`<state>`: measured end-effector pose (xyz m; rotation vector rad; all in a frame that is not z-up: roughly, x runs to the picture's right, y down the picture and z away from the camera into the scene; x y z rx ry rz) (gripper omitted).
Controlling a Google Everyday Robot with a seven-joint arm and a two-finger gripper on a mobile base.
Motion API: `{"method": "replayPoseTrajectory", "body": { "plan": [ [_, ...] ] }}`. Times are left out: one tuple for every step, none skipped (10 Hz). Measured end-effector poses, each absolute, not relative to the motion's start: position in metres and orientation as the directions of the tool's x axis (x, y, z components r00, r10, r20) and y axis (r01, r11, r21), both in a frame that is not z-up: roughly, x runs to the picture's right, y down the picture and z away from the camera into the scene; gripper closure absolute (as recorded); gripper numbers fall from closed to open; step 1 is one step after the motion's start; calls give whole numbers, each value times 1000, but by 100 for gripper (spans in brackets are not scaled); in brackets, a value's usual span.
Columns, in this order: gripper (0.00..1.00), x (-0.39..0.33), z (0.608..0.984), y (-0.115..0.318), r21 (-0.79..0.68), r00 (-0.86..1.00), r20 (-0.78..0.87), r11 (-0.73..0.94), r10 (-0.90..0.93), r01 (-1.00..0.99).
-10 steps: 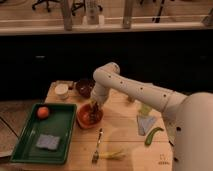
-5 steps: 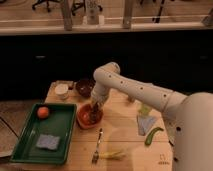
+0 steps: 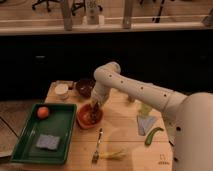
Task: Place grapes in red bowl
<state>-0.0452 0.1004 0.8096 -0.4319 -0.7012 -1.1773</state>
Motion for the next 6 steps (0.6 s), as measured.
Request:
{"method": "replayPoseTrajectory", "body": {
  "plan": [
    [80, -45, 810, 100, 49, 210, 697, 339, -685, 940],
    [80, -44, 810, 100, 51, 208, 698, 337, -686, 940],
    [80, -44, 810, 100, 52, 207, 697, 336, -686, 940],
    [80, -43, 810, 101, 53, 205, 699, 335, -685, 941],
    [80, -43, 810, 100, 55, 204, 698, 335, -686, 941],
    [80, -43, 810, 100, 56, 201, 699, 333, -686, 941]
  ]
}}
